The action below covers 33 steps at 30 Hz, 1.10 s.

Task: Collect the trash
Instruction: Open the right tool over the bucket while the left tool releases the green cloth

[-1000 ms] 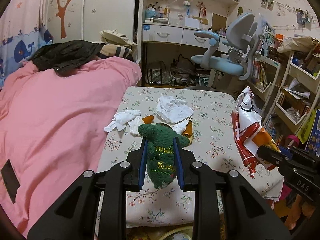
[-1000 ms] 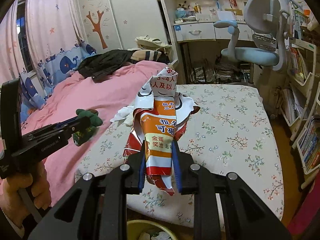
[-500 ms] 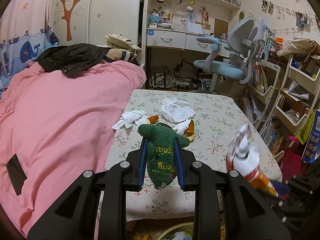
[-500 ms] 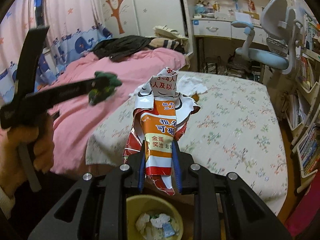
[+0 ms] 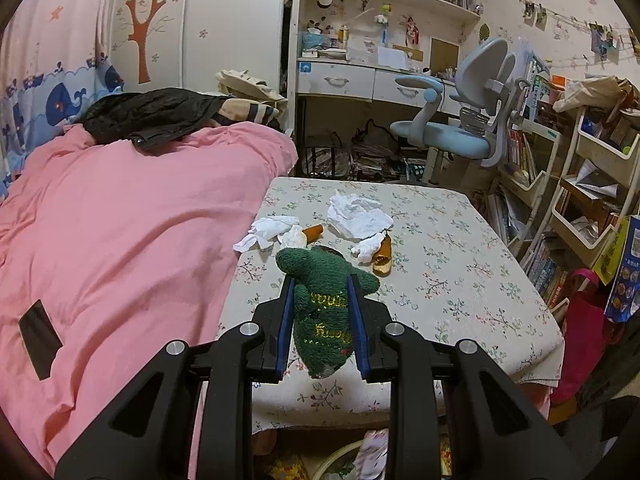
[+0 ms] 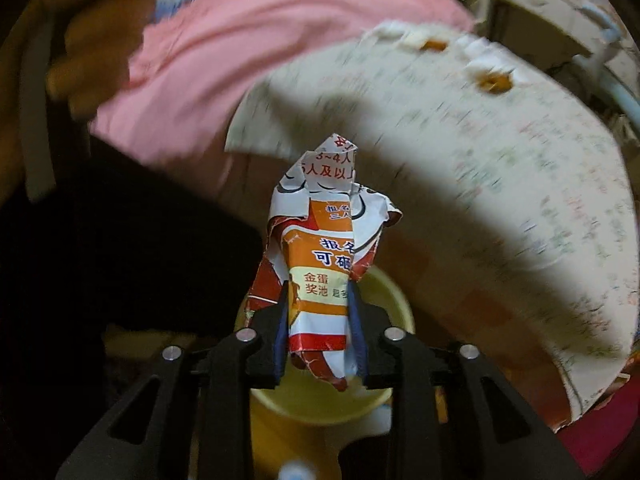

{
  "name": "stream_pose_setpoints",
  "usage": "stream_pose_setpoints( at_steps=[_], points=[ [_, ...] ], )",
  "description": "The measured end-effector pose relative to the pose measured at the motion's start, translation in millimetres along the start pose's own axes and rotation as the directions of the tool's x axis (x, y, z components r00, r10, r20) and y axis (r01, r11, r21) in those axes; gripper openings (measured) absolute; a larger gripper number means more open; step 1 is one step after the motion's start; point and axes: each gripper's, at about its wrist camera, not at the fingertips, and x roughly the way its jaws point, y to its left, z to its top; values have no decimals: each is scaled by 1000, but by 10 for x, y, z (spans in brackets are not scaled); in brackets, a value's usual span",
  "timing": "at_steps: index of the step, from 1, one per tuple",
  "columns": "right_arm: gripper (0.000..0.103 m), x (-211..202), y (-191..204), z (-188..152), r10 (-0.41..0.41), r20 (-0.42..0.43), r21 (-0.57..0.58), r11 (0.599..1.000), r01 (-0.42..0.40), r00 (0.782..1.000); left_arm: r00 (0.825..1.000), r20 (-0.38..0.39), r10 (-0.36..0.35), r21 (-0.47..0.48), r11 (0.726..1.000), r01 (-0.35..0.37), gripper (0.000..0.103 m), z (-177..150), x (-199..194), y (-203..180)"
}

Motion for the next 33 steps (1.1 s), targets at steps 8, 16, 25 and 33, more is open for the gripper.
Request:
stream_pose_setpoints(
  at_steps=[8,16,25,33],
  points=[
    [45,-96,-128,19,-19,59,56,998,16,998,1000,-11,-1,25,1000,1,24,-114,-86,-69],
    [60,-436,-350,60,-101,226,206,977,54,969,999,-31,-9,56,998,10,24,-234,-137,-197],
    [66,-767,-670,-2,-214,352,392,918,64,911,995,-92,-29,112,993,39,25,-493,-175,-416],
    [69,-884,-885,-97,-259,391,519,855,21,883,975,-211,-73,159,981,108,26,-829,-163,-609]
  ],
)
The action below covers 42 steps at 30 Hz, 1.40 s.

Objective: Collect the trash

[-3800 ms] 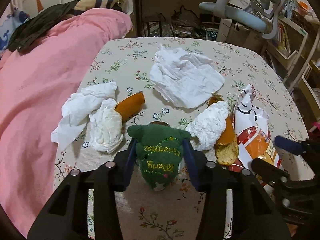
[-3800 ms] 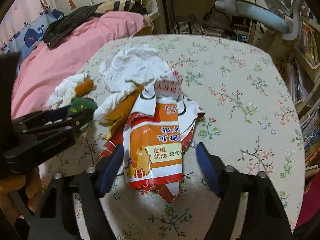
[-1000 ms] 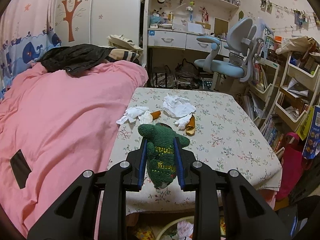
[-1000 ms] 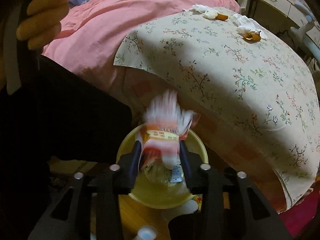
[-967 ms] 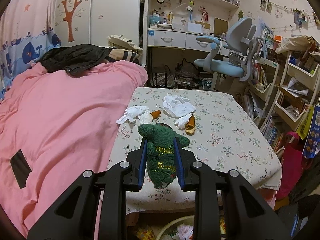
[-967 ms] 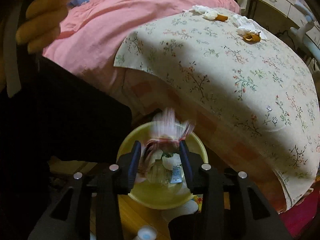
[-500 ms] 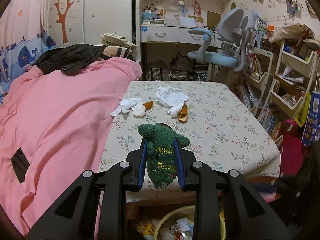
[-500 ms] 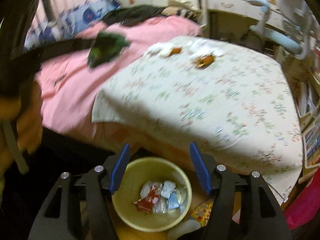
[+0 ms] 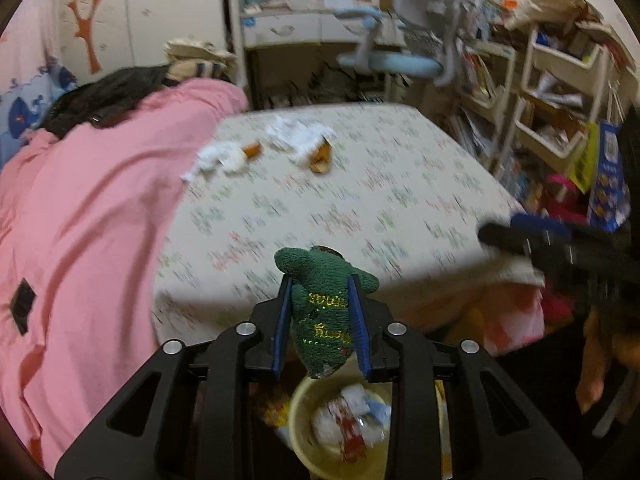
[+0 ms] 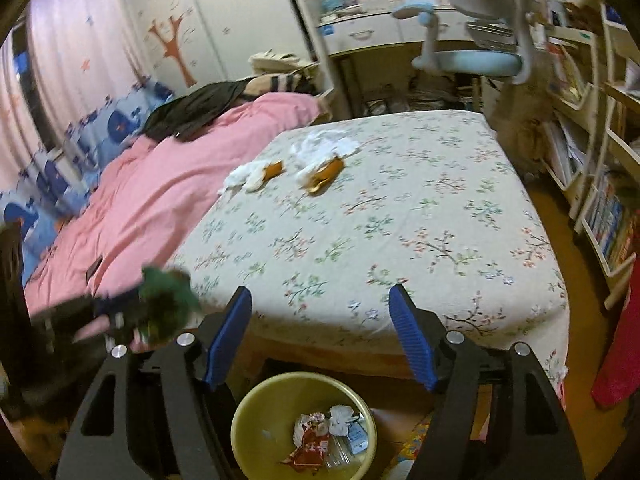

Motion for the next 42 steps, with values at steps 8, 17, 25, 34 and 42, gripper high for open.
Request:
stream_pose_setpoints(
  at_steps=[8,17,25,34,42],
  points=[
    [77,-93,4,-6,-46,51,2,999,46,998,992,-121,-30,91,995,41,43,-276,100,-280],
    [81,-96,-2,-29,-71,55,-13,997,71,996,995,-99,3,84,996,5,64,-297,38,-273],
    [85,-99,39,-39,-96,65,-38,994,98,993,997,-24,67,64,996,-65,80,-254,-40,-205],
    [88,-83,67,-47,-112,67,-57,992,116,991,993,24,114,23,993,-115,86,-209,-91,-118],
    [90,-68,85,-56,-121,65,-63,990,125,991,989,41,140,-9,990,-140,88,-187,-104,-45]
  ],
)
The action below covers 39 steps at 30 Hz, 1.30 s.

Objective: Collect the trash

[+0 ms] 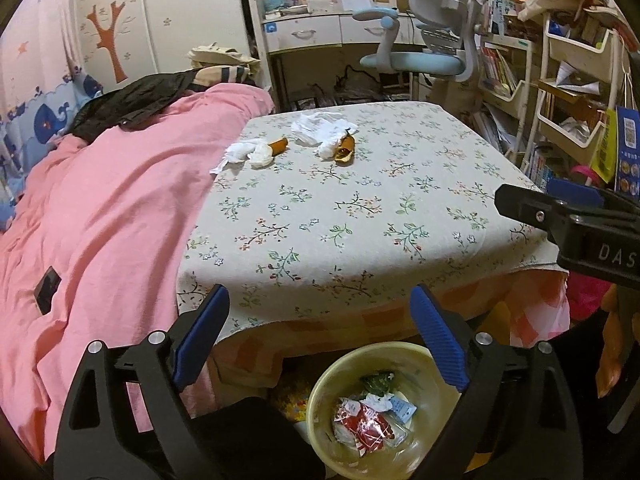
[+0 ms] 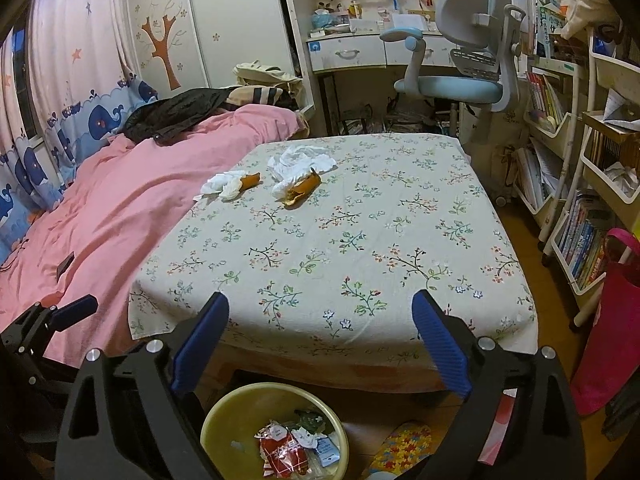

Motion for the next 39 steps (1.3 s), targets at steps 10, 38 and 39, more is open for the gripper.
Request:
stream_pose_setpoints(
  at_steps=[10,38,39],
  points=[
    [91,5,-1,2,-4,-1,-2,1000,4,1000,1000,6,12,3,1000,-12,89,-13,8,-5],
    [92,54,76,-2,-31,-8,-44,999,30,1000,1000,2,19,-14,1000,-19,90,7,73,33],
    [92,56,86,-6,-33,-8,-47,998,32,999,1000,2,21,-16,1000,-21,90,9,80,34]
  ],
)
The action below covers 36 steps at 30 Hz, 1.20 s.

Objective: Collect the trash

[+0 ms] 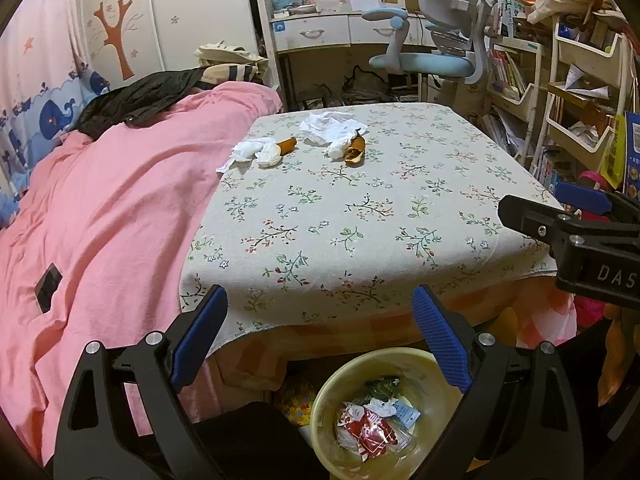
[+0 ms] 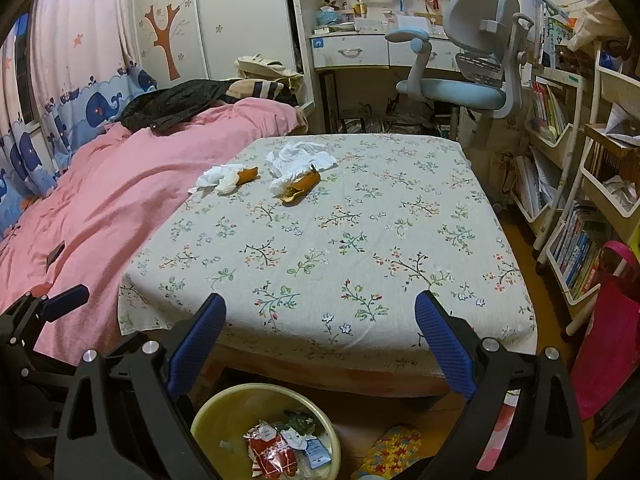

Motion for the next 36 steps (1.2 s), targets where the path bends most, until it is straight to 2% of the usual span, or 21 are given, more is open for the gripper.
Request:
stream_pose_setpoints(
  at_steps=[20,36],
  points=[
    [92,75,130,65,-40,7,-71,997,40,999,1000,-14,10,-16,1000,-11,90,53,165,-12],
    [92,147,144,101,-39,-15,-60,997,38,999,999,-35,13,-62,998,-16,90,93,306,43]
  ],
)
